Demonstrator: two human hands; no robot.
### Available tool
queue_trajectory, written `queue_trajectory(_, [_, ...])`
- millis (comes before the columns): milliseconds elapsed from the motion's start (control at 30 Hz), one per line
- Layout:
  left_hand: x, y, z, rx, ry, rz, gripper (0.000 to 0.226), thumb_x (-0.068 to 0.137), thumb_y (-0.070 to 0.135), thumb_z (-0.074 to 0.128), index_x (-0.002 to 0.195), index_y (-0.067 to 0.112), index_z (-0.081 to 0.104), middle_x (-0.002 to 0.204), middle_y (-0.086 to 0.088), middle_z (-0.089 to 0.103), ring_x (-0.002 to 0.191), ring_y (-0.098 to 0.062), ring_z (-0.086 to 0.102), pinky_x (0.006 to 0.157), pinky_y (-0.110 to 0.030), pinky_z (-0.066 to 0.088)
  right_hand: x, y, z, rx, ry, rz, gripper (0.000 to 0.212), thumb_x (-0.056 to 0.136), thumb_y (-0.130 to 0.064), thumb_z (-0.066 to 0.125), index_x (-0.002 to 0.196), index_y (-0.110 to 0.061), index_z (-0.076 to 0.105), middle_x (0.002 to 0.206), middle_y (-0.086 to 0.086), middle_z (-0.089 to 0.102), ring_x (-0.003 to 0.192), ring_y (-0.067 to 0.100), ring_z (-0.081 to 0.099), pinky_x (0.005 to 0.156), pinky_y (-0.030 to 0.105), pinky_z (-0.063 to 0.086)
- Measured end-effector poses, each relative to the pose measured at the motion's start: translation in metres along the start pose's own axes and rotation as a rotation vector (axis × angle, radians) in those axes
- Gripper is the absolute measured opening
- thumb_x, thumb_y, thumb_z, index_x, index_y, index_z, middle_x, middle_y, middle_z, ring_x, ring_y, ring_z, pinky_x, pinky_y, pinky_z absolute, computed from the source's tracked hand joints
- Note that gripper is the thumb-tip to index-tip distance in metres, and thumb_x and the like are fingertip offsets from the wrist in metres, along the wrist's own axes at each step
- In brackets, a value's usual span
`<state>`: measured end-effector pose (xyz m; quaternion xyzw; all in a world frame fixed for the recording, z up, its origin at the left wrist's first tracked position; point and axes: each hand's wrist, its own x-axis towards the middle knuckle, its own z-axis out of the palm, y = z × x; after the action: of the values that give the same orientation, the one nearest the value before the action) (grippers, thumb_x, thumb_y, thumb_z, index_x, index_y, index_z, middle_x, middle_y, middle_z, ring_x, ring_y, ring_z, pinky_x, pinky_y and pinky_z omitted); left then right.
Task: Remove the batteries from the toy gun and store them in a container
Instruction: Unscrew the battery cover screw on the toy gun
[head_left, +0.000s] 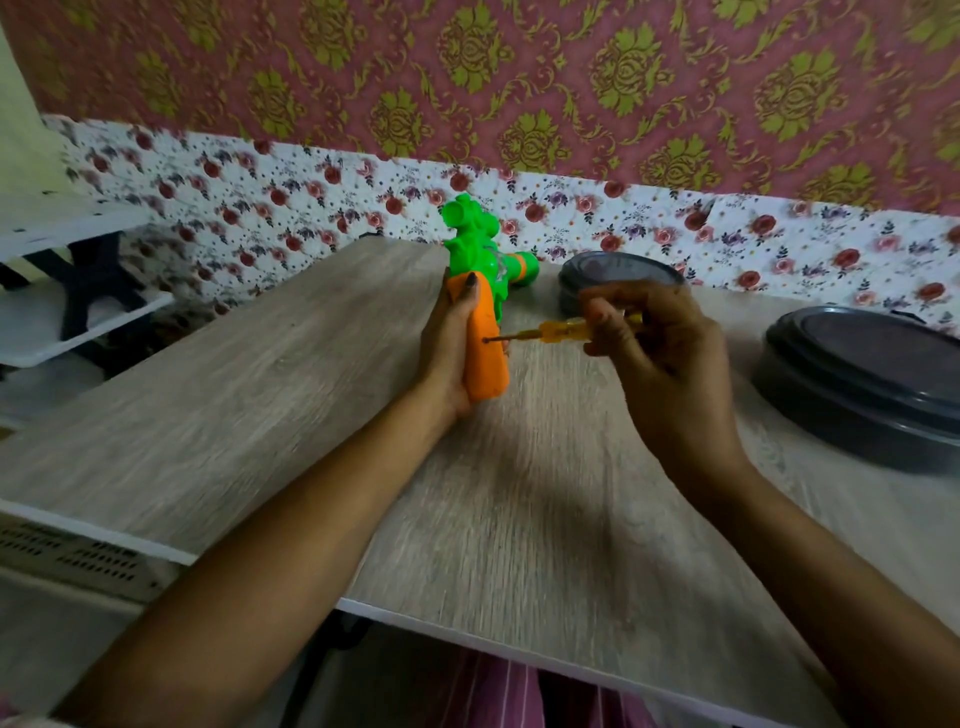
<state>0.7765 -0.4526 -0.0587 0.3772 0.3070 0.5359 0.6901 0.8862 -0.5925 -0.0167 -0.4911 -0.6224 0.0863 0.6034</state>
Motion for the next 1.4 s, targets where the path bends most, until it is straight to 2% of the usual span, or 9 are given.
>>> queue_trajectory(133, [-0.001,-0.003,-0.001,-0.004,-0.016,-0.019,0.051,0.091,0.041,0.051,0.137,0.02,0.045,0.107,-0.013,0.056,0.066,-0.017,0.054,0.046,-0.021,0.048,0.008,-0.001,0.004,0.135,0.132,0.042,0.025,0.084,-0.008,0.063,0.1,-0.027,0.059,0.087,0.006,0.063,0.082,0.028,0.064,0.077,0.037,0.056])
queue_trajectory(267, [-0.001,0.001,-0.002,-0.051,0.009,-0.021,0.05,0.092,0.039,0.05,0.137,0.017,0.043,0.09,-0.006,0.057,0.062,-0.017,0.053,0.046,-0.021,0.048,0.011,-0.003,0.008,0.367,0.185,0.096,0.034,0.081,0.014,0.054,0.091,-0.017,0.06,0.089,-0.005,0.065,0.086,0.006,0.063,0.088,0.03,0.053])
queue_trajectory(467, [-0.003,0.0,-0.002,-0.006,-0.002,-0.003,0.049,0.092,0.04,0.05,0.136,0.019,0.045,0.085,-0.005,0.058,0.06,-0.016,0.053,0.047,-0.021,0.048,0.014,-0.001,0.01,0.374,0.212,0.101,0.022,0.083,0.003,0.06,0.094,-0.016,0.065,0.092,0.014,0.064,0.088,0.021,0.061,0.085,0.033,0.053])
queue_trajectory(633, [-0.005,0.001,-0.001,-0.027,0.012,-0.017,0.043,0.092,0.038,0.051,0.13,0.02,0.047,0.087,-0.005,0.058,0.06,-0.016,0.053,0.048,-0.021,0.047,0.01,0.004,0.01,0.413,0.227,0.083,0.028,0.085,0.01,0.053,0.095,-0.015,0.061,0.092,-0.001,0.065,0.091,0.009,0.062,0.089,0.027,0.052])
queue_trajectory(733, [-0.006,0.002,-0.001,-0.032,-0.001,-0.011,0.032,0.093,0.037,0.05,0.122,0.023,0.048,0.086,-0.005,0.057,0.061,-0.016,0.053,0.049,-0.022,0.047,0.009,0.008,0.011,0.406,0.224,0.079,0.024,0.085,0.005,0.055,0.095,-0.015,0.063,0.096,0.008,0.065,0.093,0.014,0.062,0.091,0.034,0.051])
queue_trajectory(800, [-0.006,0.001,-0.001,-0.018,-0.003,-0.015,0.036,0.092,0.039,0.05,0.125,0.023,0.049,0.089,-0.005,0.057,0.063,-0.016,0.053,0.048,-0.022,0.047,0.009,0.009,0.011,0.402,0.23,0.069,0.019,0.081,-0.005,0.061,0.095,-0.017,0.065,0.095,0.014,0.063,0.092,0.022,0.061,0.089,0.038,0.052])
queue_trajectory(1033, [-0.003,-0.002,-0.002,0.004,-0.006,-0.002,0.049,0.092,0.04,0.048,0.136,0.018,0.044,0.094,-0.007,0.058,0.053,-0.014,0.055,0.046,-0.02,0.048,0.008,0.004,0.015,0.482,0.216,0.024,0.023,0.082,-0.002,0.057,0.099,-0.018,0.061,0.098,-0.006,0.066,0.1,0.014,0.062,0.093,0.03,0.05])
queue_trajectory(1167, [-0.001,-0.002,-0.001,0.01,0.002,0.016,0.049,0.093,0.039,0.048,0.137,0.019,0.044,0.095,-0.007,0.058,0.052,-0.013,0.056,0.046,-0.021,0.048,0.007,0.004,0.015,0.475,0.242,0.01,0.02,0.076,-0.006,0.063,0.092,-0.018,0.063,0.088,-0.003,0.066,0.087,0.013,0.062,0.085,0.033,0.051])
queue_trajectory(1400, [-0.002,-0.003,-0.002,0.038,-0.019,0.038,0.049,0.094,0.04,0.047,0.139,0.02,0.042,0.107,-0.01,0.058,0.057,-0.014,0.056,0.047,-0.021,0.049,0.004,0.002,0.017,0.481,0.225,-0.009,0.019,0.083,0.0,0.056,0.1,-0.009,0.06,0.101,0.008,0.064,0.101,0.021,0.063,0.092,0.034,0.051])
